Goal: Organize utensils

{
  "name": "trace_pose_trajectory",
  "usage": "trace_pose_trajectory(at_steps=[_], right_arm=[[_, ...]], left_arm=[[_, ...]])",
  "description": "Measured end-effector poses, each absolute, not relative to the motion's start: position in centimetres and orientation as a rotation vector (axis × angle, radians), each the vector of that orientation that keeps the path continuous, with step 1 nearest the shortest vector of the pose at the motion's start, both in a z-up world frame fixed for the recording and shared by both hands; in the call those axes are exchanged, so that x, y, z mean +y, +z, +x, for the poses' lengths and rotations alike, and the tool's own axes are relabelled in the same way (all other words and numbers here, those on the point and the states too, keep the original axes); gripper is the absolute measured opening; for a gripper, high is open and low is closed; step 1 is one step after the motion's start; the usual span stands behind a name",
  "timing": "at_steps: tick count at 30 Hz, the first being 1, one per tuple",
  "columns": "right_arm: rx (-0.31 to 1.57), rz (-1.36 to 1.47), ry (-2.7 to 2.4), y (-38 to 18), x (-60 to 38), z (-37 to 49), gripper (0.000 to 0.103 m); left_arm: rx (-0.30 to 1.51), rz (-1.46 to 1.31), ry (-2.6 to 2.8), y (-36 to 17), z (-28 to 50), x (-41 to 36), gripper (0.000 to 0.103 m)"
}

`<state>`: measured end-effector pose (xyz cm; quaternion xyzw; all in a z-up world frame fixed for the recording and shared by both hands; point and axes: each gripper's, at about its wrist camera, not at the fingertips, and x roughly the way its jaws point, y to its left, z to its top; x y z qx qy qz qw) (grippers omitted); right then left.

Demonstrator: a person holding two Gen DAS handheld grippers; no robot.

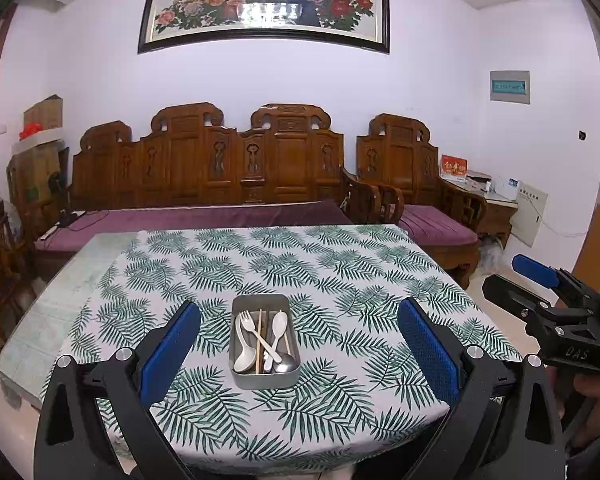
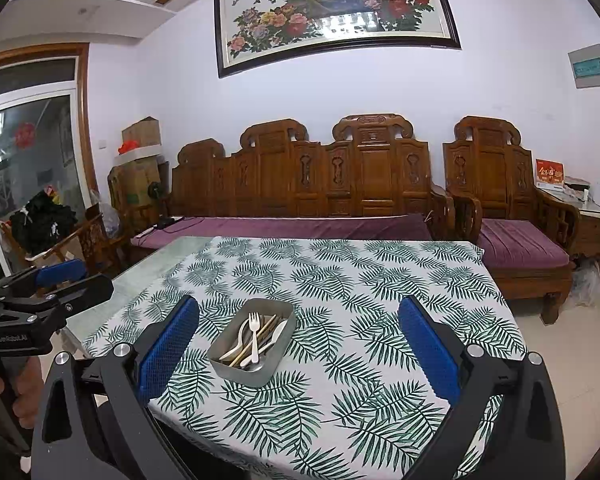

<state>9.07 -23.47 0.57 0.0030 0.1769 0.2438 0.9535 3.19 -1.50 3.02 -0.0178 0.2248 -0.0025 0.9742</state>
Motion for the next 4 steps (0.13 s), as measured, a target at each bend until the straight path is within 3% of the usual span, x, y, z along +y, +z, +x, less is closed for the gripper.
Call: trace_pose_trajectory(at_steps=[4], right_arm=[[0.358,0.006,0.495,0.54,-23.42,9.05,0.1]], left_arm=[[0.453,-0.041,-0.006,3.07,3.11,-1.42,0.095]])
